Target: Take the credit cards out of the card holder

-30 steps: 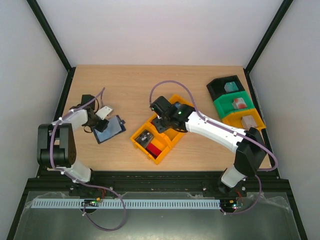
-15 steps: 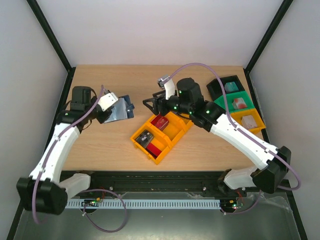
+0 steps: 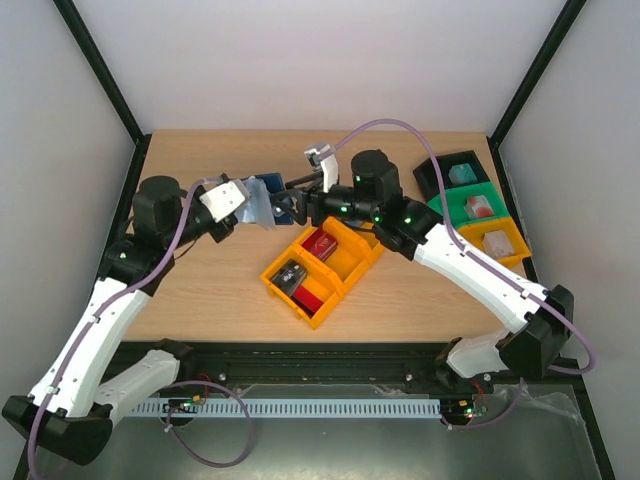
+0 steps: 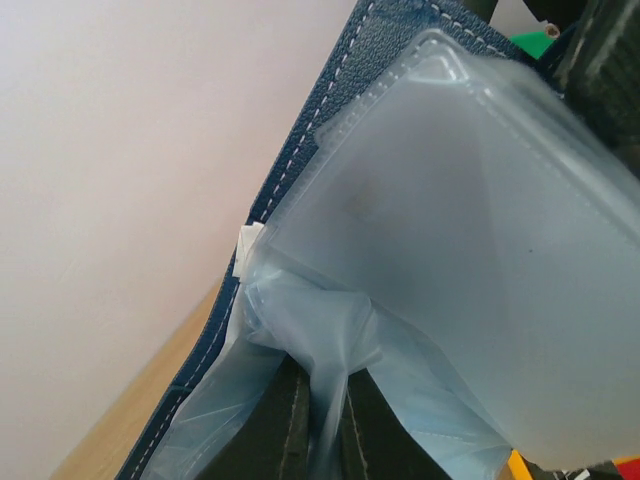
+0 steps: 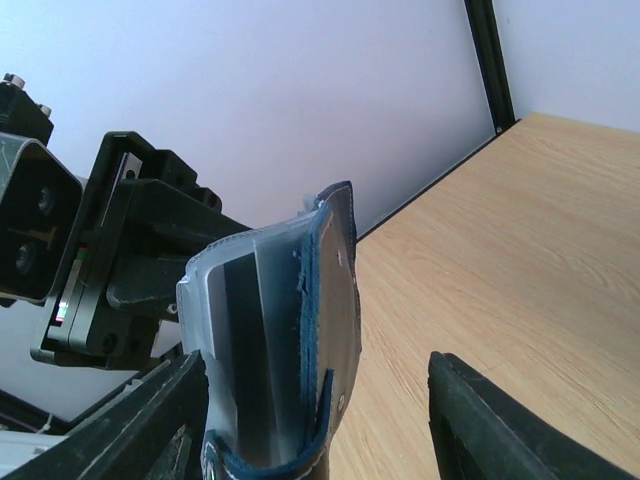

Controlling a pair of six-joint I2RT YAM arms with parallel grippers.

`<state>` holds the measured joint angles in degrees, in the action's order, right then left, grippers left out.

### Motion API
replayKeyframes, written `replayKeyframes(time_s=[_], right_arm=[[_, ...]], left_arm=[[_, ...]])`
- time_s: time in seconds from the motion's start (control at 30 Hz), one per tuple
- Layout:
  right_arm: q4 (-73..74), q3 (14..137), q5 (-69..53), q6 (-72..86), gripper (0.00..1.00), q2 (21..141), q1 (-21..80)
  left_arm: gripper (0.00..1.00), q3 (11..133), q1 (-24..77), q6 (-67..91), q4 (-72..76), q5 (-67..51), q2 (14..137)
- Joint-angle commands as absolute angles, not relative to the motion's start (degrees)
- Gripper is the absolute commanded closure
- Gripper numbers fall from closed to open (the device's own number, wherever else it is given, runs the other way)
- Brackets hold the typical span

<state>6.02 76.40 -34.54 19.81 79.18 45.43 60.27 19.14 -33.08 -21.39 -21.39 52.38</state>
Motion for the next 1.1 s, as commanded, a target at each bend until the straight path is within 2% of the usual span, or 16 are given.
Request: replayKeyframes(time_s=[0.0,0.1,0.17,0.27,0.47,0.57,0.77,0.9,1.07], right_arm=[[3.1,77.0,-32.6,21.4,0.43,79.1,46.3],[5.8,77.8,-26.8,21.0,0.48,79.6,46.5],[7.0,78.3,-24.9,20.0,0.48,79.9,46.7],[8.4,79.8,-27.4,18.8,0.43,81.9,47.2],[9.3,84.0,-35.5,16.5,0.21,86.3,50.5],[8.1,84.2,-33.0,16.7,0.21,87.0,51.9],[8.4,84.0,-23.3,17.2,0.36,86.2,52.1],[9.0,83.3,-21.0,16.9,0.43,85.4,52.1],[9.9,83.3,-20.7,17.9,0.65,85.3,51.6]], left_arm=[[0.98,60.5,20.4,-31.0,-17.3,-20.5,51.2],[0.98,60.3,20.6,-30.3,-16.4,-20.8,50.6],[0.98,60.4,20.7,-29.9,-16.3,-20.8,50.5],[0.98,60.3,21.1,-29.7,-15.9,-21.0,50.5],[0.98,59.1,21.4,-28.4,-14.0,-21.5,50.0],[0.98,58.5,21.4,-28.0,-13.6,-22.1,49.4],[0.98,58.0,21.4,-27.4,-13.6,-24.4,48.0],[0.98,57.6,21.4,-26.8,-13.5,-24.8,47.6],[0.98,57.4,21.4,-25.2,-12.7,-25.9,47.2]])
